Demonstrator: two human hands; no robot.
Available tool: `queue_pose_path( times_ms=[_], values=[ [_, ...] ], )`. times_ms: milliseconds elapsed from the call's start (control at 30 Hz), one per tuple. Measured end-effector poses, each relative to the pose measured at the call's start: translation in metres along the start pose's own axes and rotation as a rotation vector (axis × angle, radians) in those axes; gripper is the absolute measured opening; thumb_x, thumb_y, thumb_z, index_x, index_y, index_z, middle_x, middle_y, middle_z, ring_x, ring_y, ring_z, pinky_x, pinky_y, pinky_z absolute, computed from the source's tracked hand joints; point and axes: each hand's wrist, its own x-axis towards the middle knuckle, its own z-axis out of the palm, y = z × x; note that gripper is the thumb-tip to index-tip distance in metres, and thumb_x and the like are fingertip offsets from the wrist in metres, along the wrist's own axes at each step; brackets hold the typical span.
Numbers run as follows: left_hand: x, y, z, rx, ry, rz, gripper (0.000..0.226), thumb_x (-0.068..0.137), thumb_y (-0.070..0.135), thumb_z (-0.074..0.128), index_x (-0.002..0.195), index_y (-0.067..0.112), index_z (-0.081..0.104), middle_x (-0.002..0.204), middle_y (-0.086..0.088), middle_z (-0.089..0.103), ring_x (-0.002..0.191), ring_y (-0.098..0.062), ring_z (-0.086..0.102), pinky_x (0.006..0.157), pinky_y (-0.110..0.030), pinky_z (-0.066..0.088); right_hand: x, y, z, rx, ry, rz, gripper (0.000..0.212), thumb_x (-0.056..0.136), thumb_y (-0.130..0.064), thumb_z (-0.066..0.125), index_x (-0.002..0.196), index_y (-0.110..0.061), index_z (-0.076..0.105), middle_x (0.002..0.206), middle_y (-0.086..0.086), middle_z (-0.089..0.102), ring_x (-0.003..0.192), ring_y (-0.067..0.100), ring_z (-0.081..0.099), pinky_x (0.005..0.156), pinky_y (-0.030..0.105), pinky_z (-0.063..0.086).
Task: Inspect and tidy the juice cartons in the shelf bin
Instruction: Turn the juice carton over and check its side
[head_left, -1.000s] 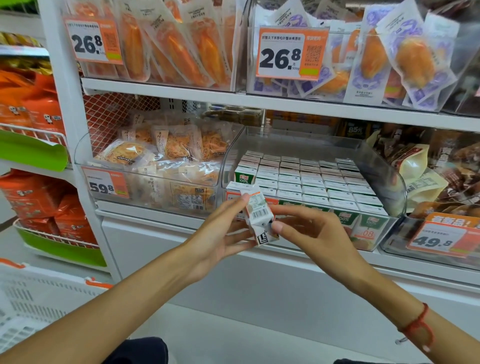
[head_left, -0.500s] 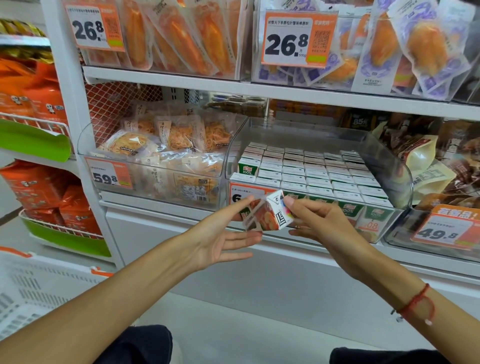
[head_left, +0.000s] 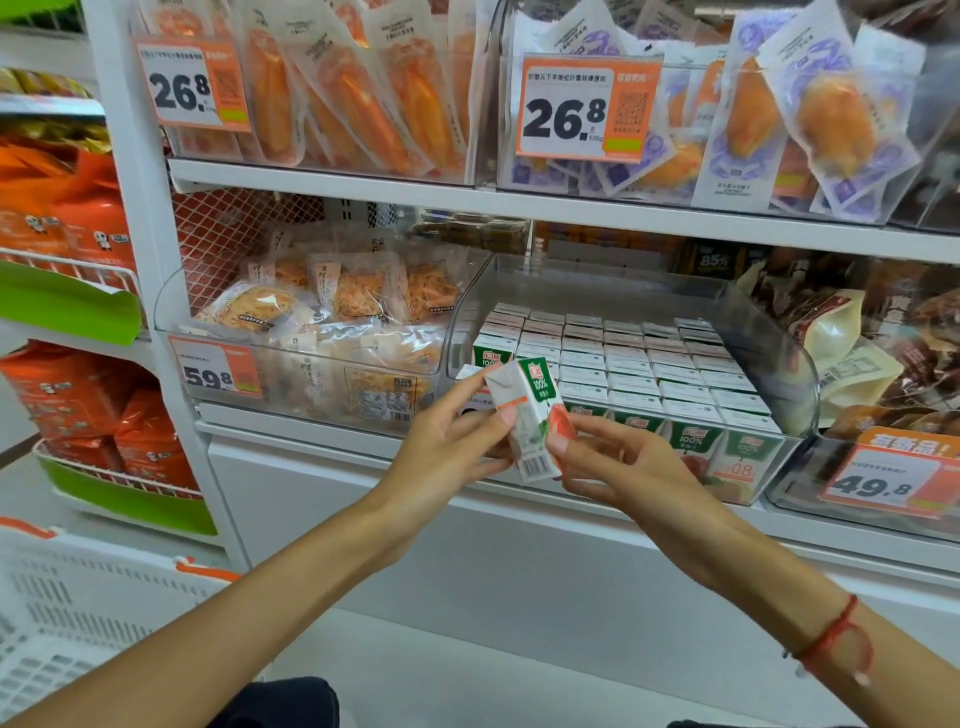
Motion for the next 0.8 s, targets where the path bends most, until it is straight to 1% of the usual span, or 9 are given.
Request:
queue_pose_path(
  times_ms=[100,200,300,400,467,533,633,733,800],
  values=[
    [0.0,-0.001,0.004,0.013,0.025,0.006,0.035,0.097,0.025,0.057,0.126,0.044,0.053,0.11,0.008,0.074,0.101,-0.009,0.07,0.078,-0.022,0.058,-0.002,0.002,0.005,-0.132,0.143,-0.074,0.062,0.058,-0.049,0.079,0.116,-0.03,0.066,0.105,-0.003,0.071,0.085,0.006,0.071,0.076,0.02,0.057],
    [-0.002,0.0,0.01,0.068,0.028,0.048,0.04,0.092,0.027,0.062,0.13,0.036,0.053,0.112,0.008,0.073,0.102,-0.008,0.07,0.086,-0.022,0.057,-0.002,0.003,0.008,-0.2,0.187,-0.181,0.049,0.06,-0.043,0.083,0.105,-0.033,0.065,0.095,-0.005,0.069,0.075,0.01,0.069,0.062,0.013,0.052],
    [-0.003,0.002,0.009,0.095,0.059,0.105,0.035,0.089,0.027,0.064,0.122,0.033,0.054,0.115,0.007,0.072,0.105,-0.007,0.068,0.09,-0.021,0.055,-0.001,0.001,0.006,-0.208,0.142,-0.26,0.044,0.061,-0.043,0.079,0.1,-0.028,0.066,0.091,-0.003,0.07,0.08,0.017,0.07,0.07,0.023,0.058],
    [-0.003,0.006,0.005,0.117,0.061,0.112,0.036,0.085,0.034,0.063,0.119,0.03,0.051,0.119,0.002,0.069,0.107,-0.008,0.067,0.087,-0.021,0.055,0.001,-0.006,-0.004,-0.272,0.13,-0.314,0.036,0.065,-0.047,0.072,0.098,-0.035,0.066,0.091,-0.019,0.07,0.086,0.005,0.066,0.072,0.018,0.056],
    [-0.004,0.007,0.005,0.147,0.015,0.126,0.043,0.081,0.041,0.061,0.121,0.031,0.05,0.122,0.004,0.068,0.11,-0.008,0.065,0.09,-0.024,0.055,0.0,-0.008,-0.009,-0.261,0.103,-0.329,0.043,0.066,-0.049,0.071,0.107,-0.041,0.06,0.097,-0.028,0.067,0.092,-0.004,0.064,0.073,0.013,0.054],
    [-0.007,0.008,0.007,0.191,-0.017,0.15,0.044,0.081,0.048,0.058,0.124,0.041,0.05,0.124,0.013,0.065,0.113,-0.002,0.062,0.092,-0.021,0.053,-0.002,-0.007,-0.009,-0.224,0.026,-0.341,0.051,0.069,-0.049,0.069,0.118,-0.044,0.053,0.106,-0.028,0.066,0.101,-0.004,0.064,0.079,0.013,0.053],
    [-0.004,0.013,0.008,0.242,-0.008,0.198,0.043,0.082,0.051,0.056,0.125,0.048,0.05,0.12,0.023,0.063,0.112,0.007,0.058,0.084,-0.014,0.052,-0.002,-0.008,-0.005,-0.248,0.025,-0.417,0.056,0.075,-0.044,0.066,0.128,-0.037,0.05,0.113,-0.024,0.066,0.108,-0.003,0.062,0.083,0.016,0.054],
    [0.011,0.019,-0.002,0.396,0.126,0.302,0.047,0.084,0.056,0.053,0.128,0.04,0.055,0.123,0.024,0.059,0.117,0.006,0.053,0.091,-0.023,0.052,0.004,-0.025,-0.005,-0.438,0.159,-0.555,0.048,0.079,-0.045,0.063,0.124,-0.04,0.051,0.109,-0.027,0.065,0.106,-0.004,0.06,0.079,0.015,0.054],
    [0.028,0.018,-0.016,0.572,0.284,0.375,0.045,0.09,0.055,0.049,0.13,0.036,0.054,0.125,0.031,0.053,0.114,0.013,0.049,0.097,-0.026,0.047,0.016,-0.042,-0.009,-0.58,0.232,-0.632,0.049,0.085,-0.037,0.065,0.129,-0.041,0.044,0.109,-0.025,0.064,0.106,-0.001,0.06,0.084,0.02,0.053]
  ],
)
